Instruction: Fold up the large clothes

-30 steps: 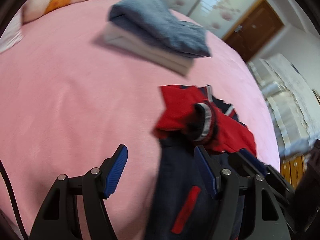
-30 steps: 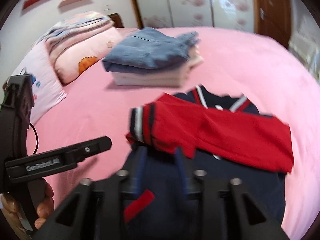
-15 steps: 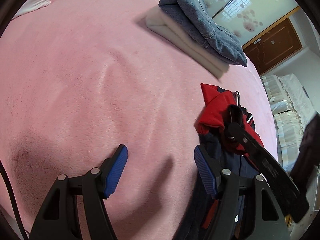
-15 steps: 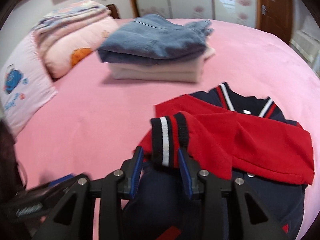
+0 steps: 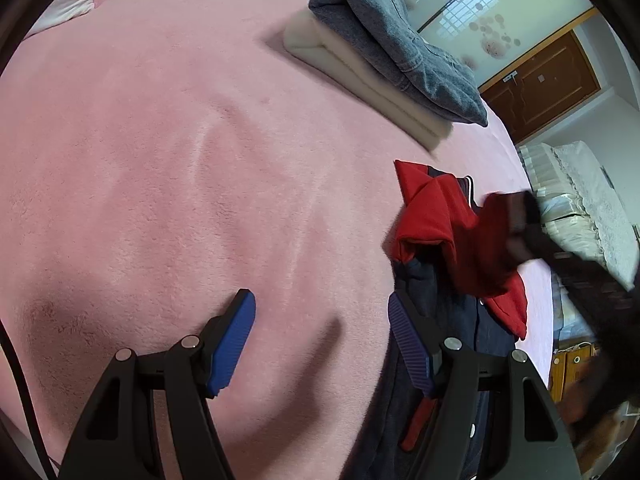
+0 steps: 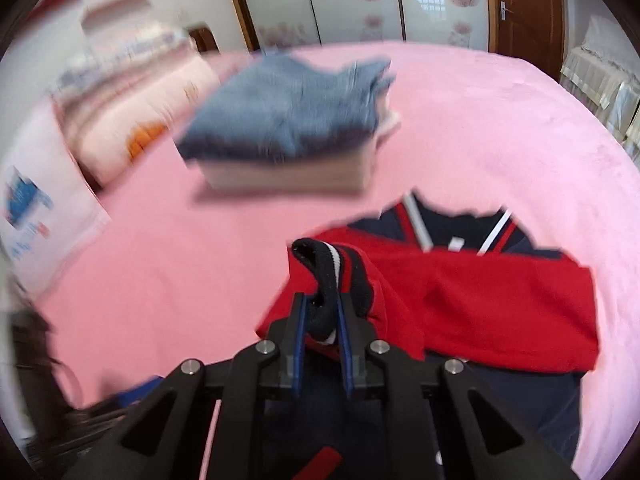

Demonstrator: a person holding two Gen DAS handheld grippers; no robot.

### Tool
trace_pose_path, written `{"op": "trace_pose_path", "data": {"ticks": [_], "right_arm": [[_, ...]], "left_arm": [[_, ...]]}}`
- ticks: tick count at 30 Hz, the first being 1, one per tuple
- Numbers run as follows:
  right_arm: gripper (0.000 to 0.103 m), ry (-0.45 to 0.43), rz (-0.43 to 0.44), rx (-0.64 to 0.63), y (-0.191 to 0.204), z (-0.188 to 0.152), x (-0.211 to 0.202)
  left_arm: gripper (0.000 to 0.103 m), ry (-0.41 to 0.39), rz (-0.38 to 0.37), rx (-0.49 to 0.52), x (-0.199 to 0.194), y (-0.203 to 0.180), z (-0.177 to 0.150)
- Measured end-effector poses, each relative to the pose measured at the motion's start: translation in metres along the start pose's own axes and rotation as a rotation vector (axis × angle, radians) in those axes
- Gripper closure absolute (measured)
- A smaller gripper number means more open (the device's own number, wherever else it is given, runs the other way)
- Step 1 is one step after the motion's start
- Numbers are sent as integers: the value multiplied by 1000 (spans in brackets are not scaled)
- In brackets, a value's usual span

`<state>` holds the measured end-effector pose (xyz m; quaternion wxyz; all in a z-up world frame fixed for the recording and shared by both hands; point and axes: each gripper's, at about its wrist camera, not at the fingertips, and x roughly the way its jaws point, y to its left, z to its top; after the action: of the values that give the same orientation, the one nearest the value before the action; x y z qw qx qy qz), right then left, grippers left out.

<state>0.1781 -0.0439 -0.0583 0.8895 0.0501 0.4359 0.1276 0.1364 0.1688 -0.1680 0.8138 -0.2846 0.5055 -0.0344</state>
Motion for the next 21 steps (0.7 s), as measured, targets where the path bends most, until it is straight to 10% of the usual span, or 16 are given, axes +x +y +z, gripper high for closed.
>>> {"op": "trace_pose_path", "data": {"ticks": [5,10,21], "right_arm": [[88,-64,0,124,-77,9,-45],[85,-2,-223,296,-177,-23,-39],[59,76,28,453,-209,-36,-4]], "left_arm": [[35,14,-9,35,4,-17,-2],[35,46,-9,102,14,-40,-8],[35,89,12,164,31,-68,-13]]}}
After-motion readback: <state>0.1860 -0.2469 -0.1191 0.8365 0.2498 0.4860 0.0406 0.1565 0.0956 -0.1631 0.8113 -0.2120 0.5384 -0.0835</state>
